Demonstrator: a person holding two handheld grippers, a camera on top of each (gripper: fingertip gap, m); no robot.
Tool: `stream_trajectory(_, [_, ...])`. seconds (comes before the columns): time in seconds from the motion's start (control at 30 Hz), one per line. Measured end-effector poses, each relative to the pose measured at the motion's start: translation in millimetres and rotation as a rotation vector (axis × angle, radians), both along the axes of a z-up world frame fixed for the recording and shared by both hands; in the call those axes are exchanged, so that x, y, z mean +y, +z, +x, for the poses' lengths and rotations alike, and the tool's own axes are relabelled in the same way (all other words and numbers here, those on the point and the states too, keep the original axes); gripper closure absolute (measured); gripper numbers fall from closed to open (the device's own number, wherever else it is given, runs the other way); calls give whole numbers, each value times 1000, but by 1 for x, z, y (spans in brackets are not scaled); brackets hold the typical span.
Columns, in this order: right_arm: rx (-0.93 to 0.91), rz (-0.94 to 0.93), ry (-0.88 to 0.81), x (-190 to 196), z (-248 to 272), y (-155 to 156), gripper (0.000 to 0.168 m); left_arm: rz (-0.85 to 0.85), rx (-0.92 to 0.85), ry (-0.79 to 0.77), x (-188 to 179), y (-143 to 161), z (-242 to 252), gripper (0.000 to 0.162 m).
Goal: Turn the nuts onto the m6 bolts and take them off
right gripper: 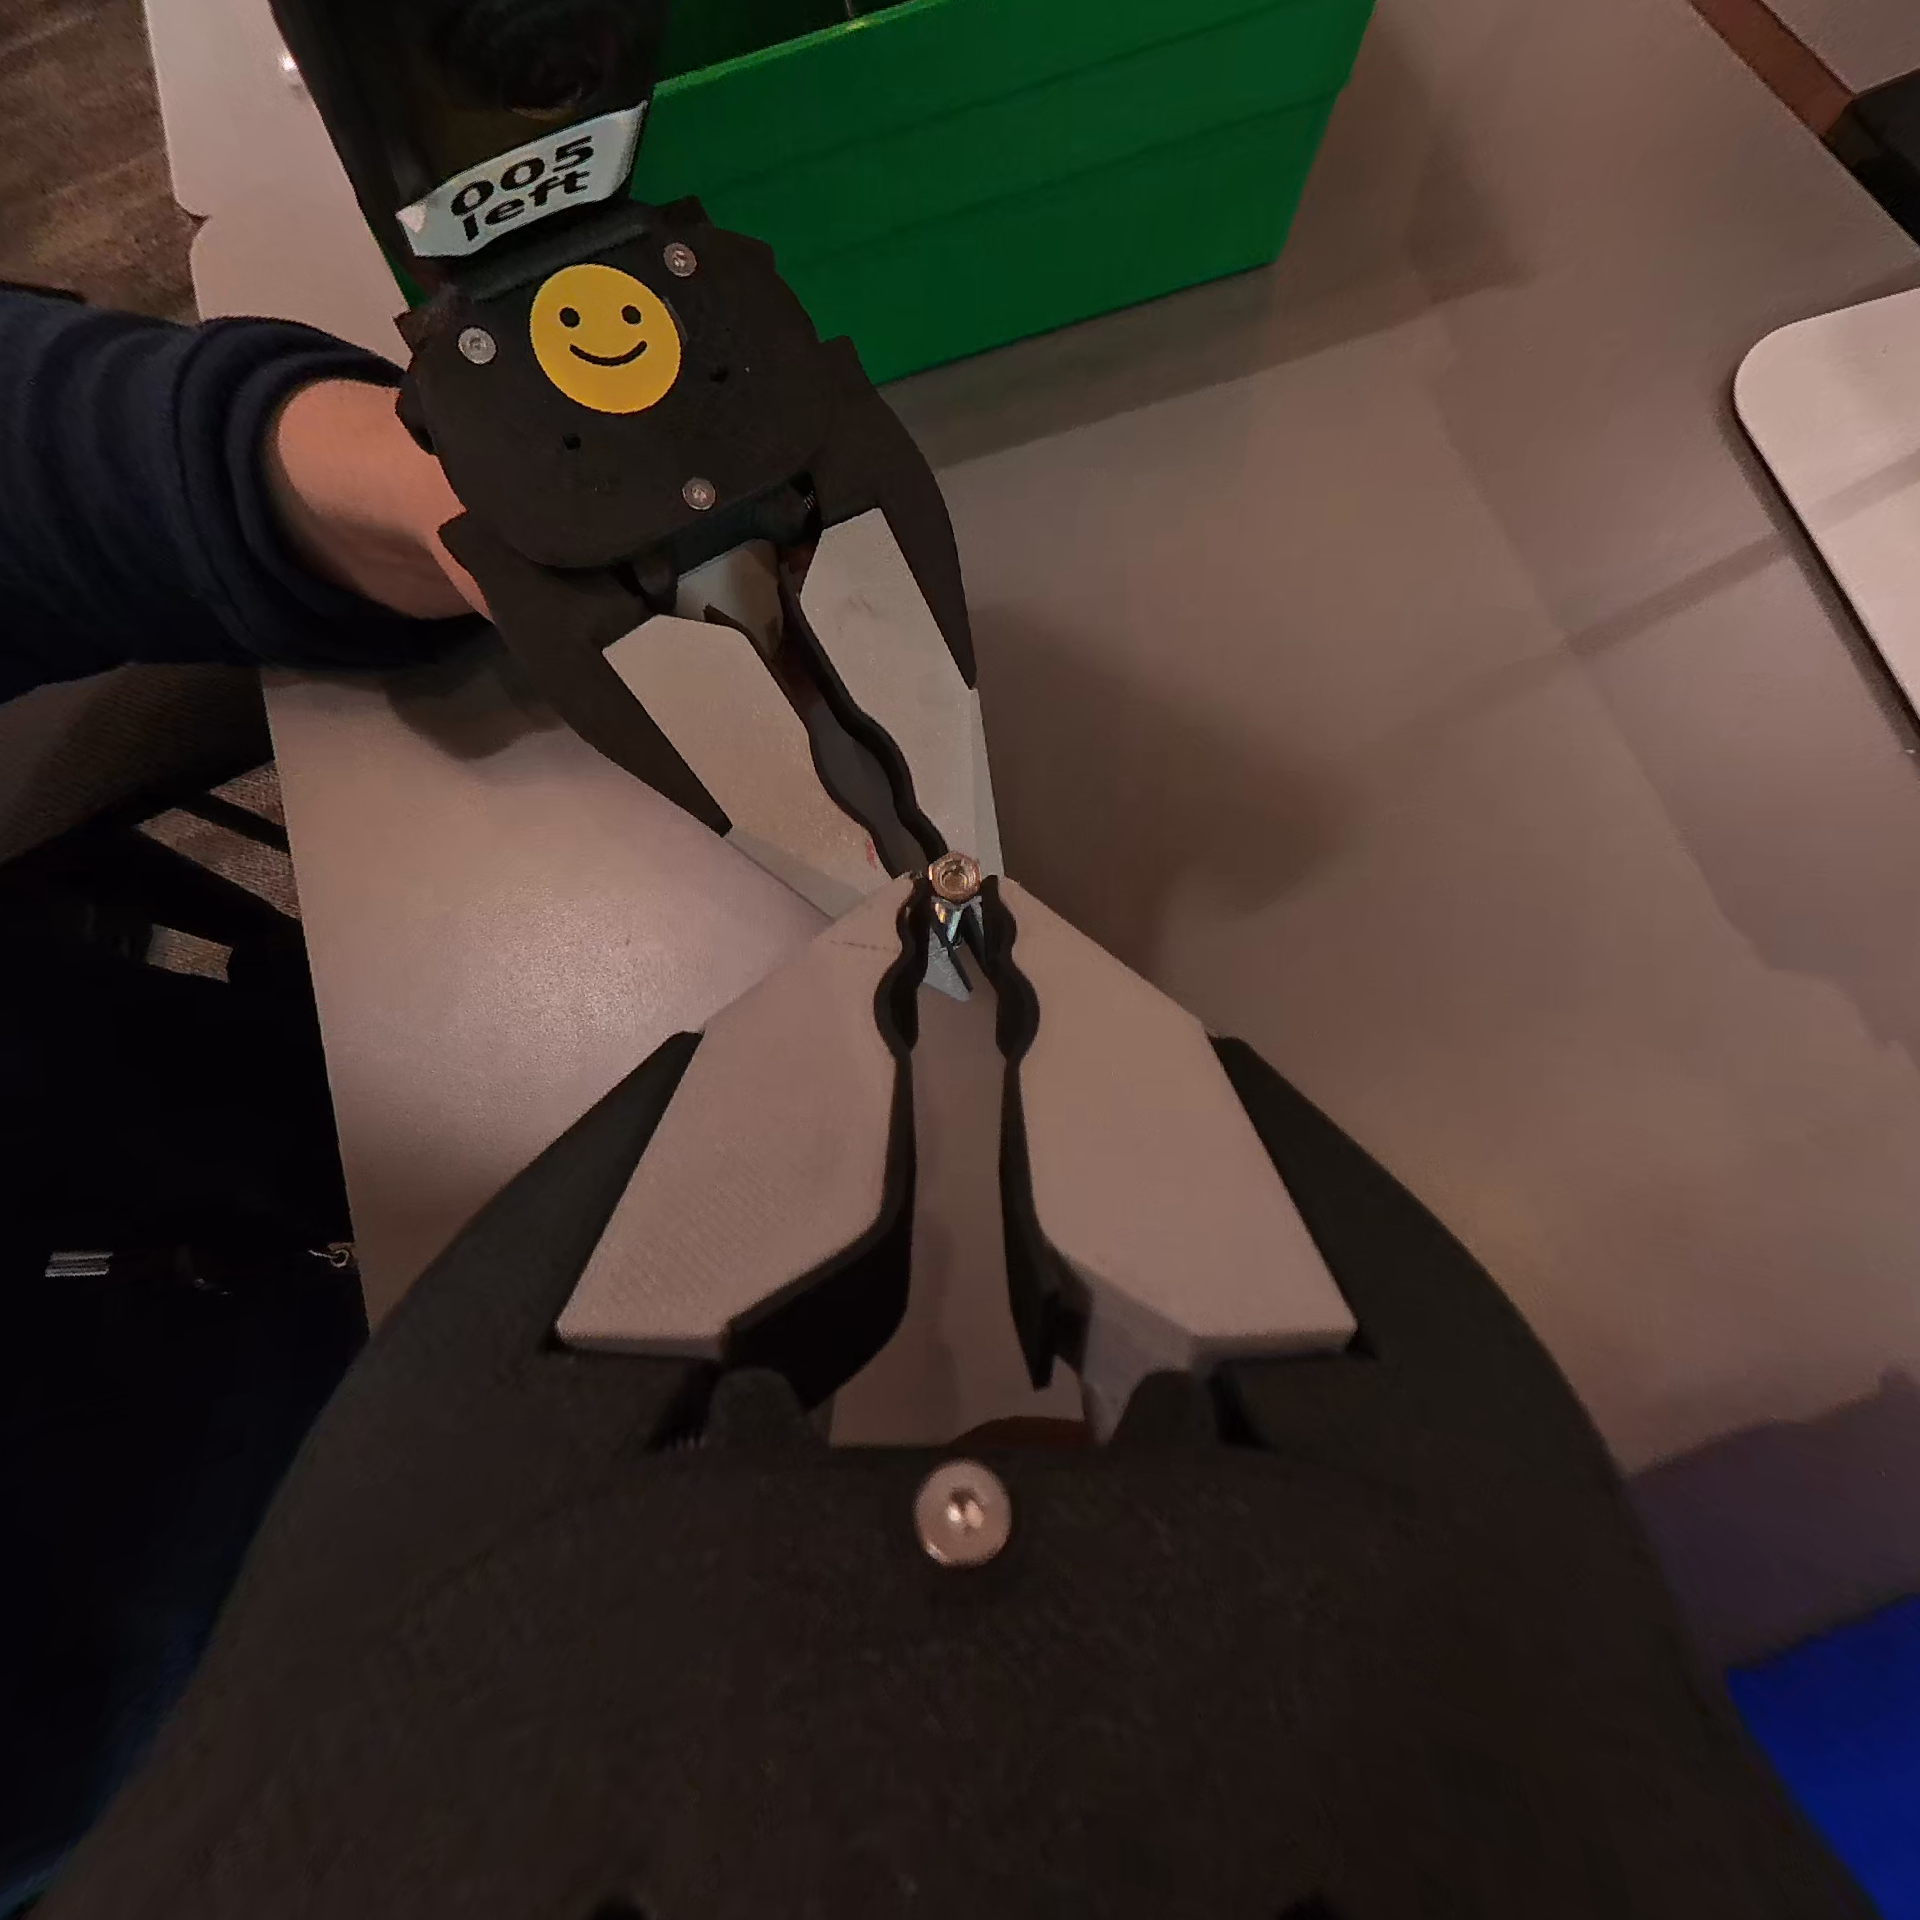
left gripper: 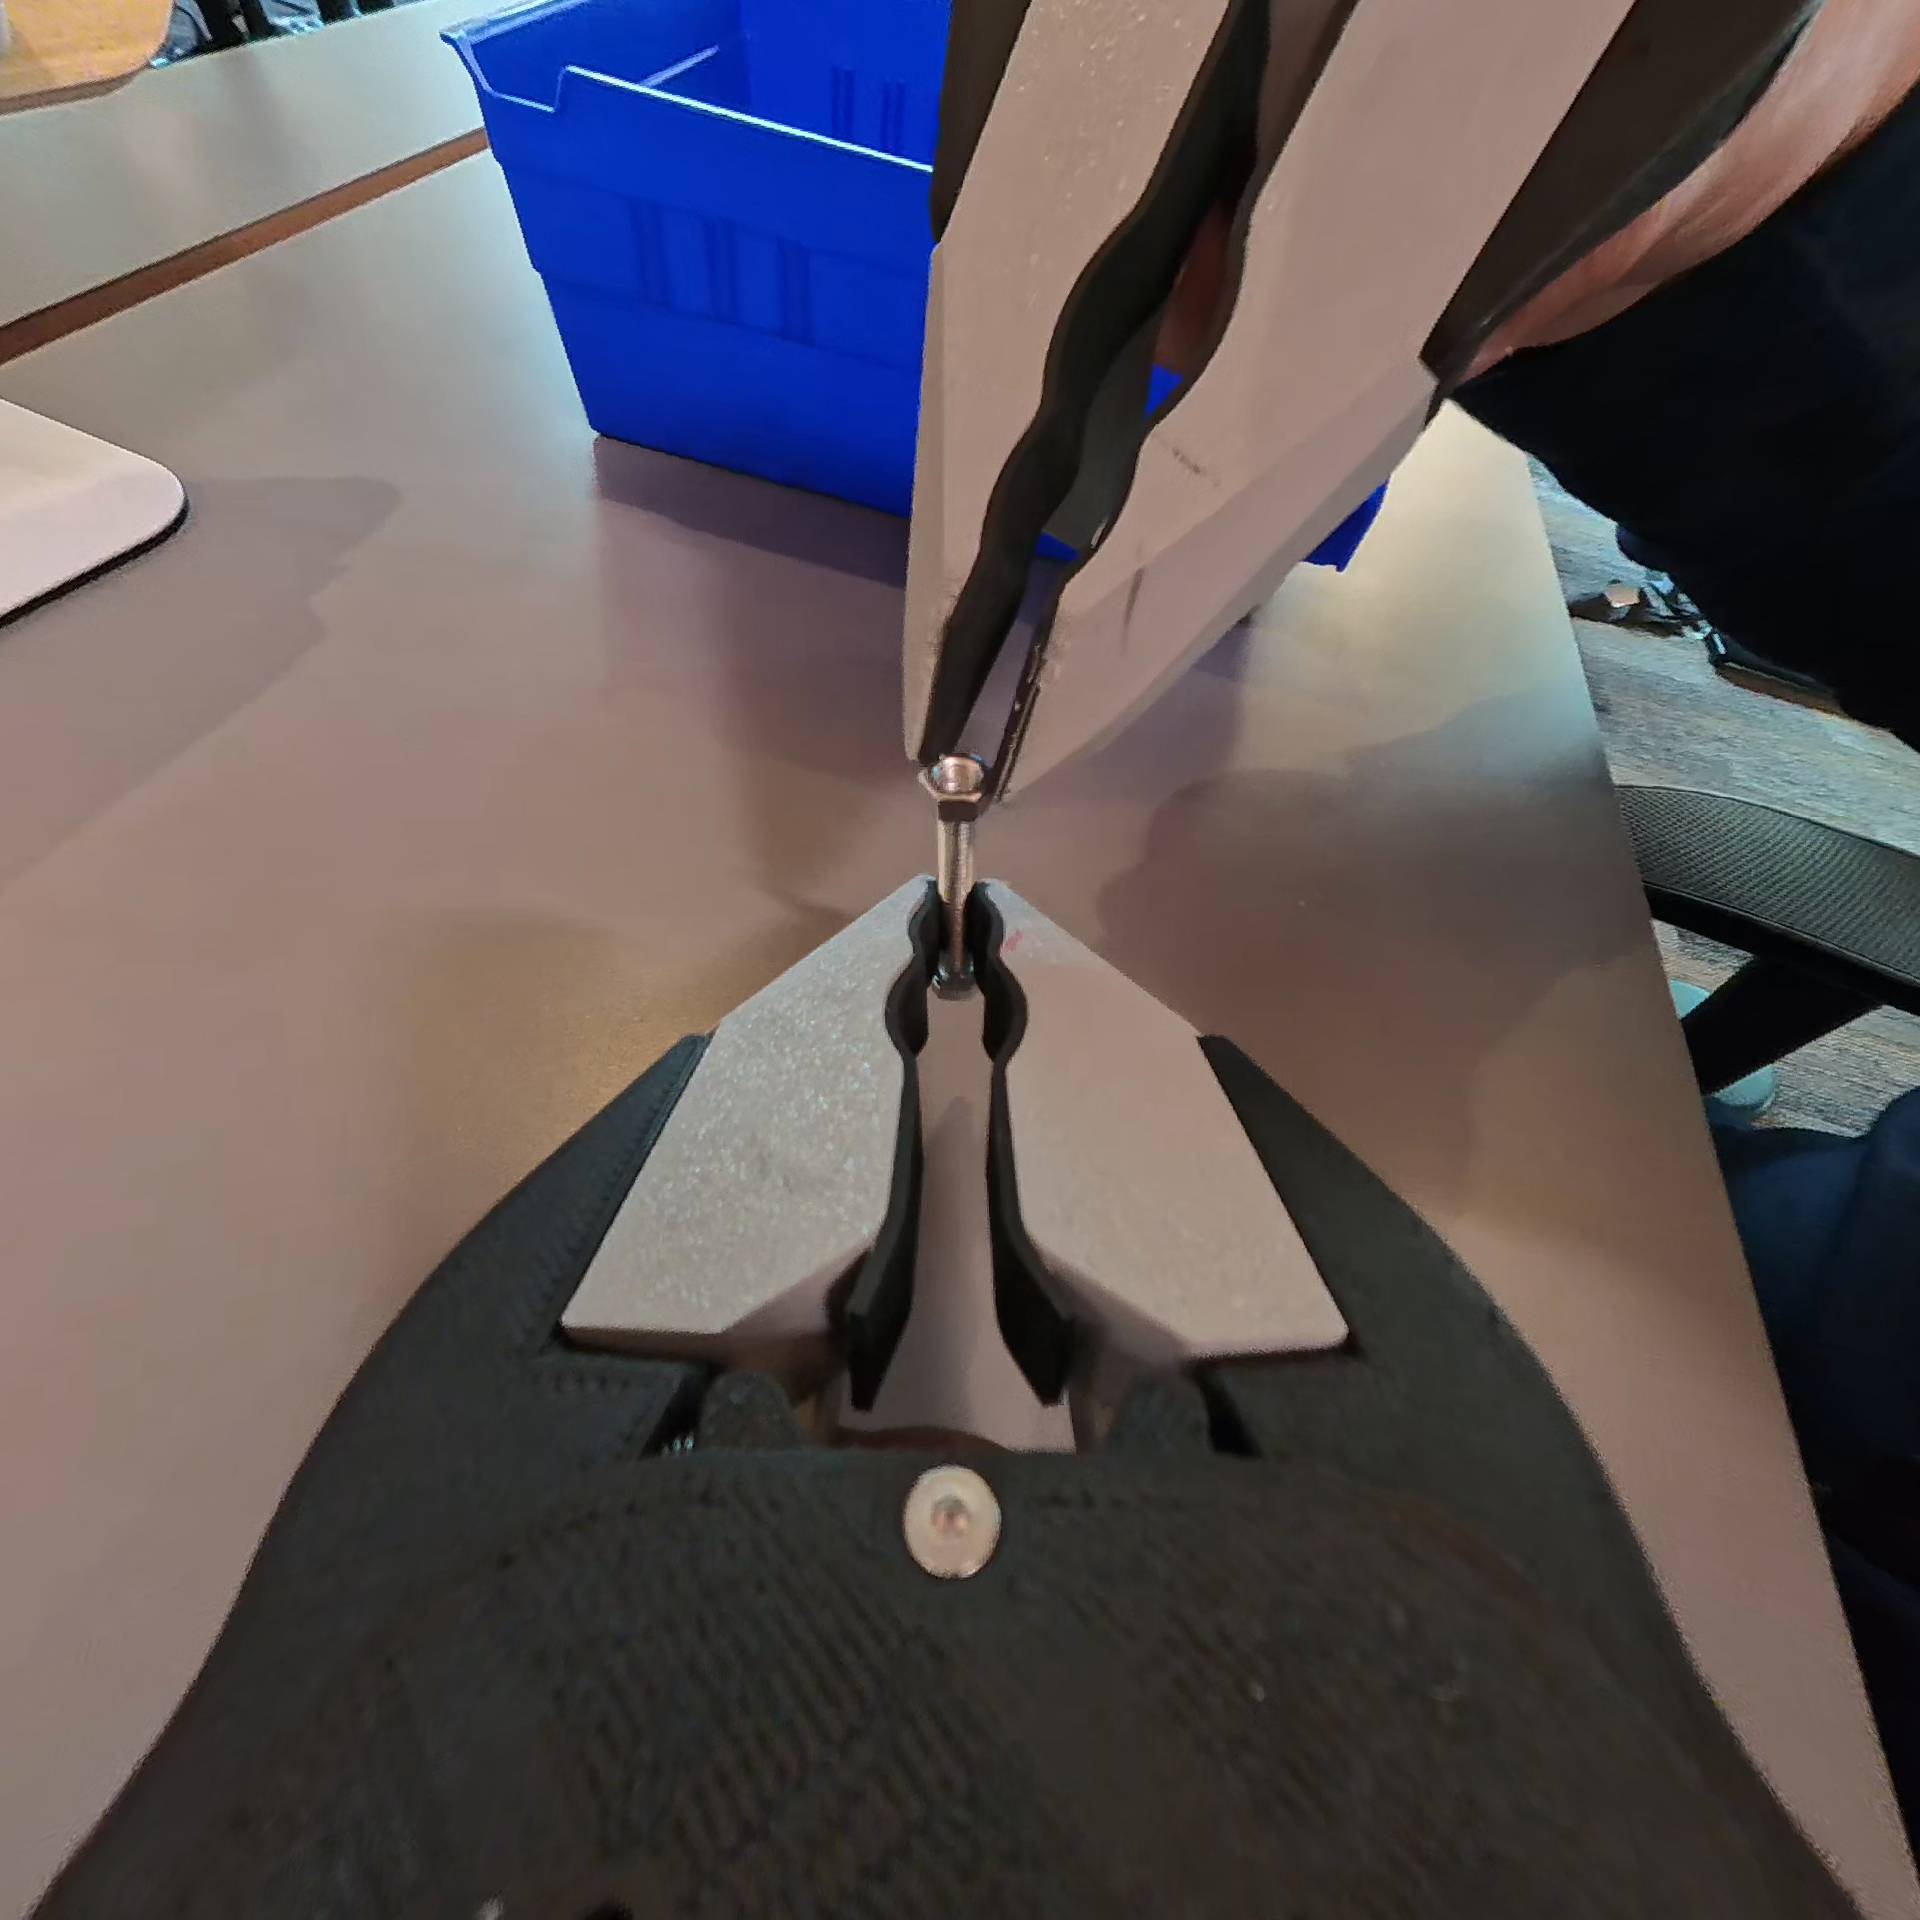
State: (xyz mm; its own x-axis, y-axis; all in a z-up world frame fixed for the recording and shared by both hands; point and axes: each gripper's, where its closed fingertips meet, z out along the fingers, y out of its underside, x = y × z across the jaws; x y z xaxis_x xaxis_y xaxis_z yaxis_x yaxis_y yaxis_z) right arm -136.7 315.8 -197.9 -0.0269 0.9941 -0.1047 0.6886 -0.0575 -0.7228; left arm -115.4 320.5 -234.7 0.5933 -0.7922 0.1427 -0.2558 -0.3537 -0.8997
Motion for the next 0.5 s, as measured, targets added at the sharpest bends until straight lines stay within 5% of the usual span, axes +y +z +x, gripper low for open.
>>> stream_trajectory(0.5, [14,-16,-2,0,0,2,162,9,-4,2,0,2,0,159])
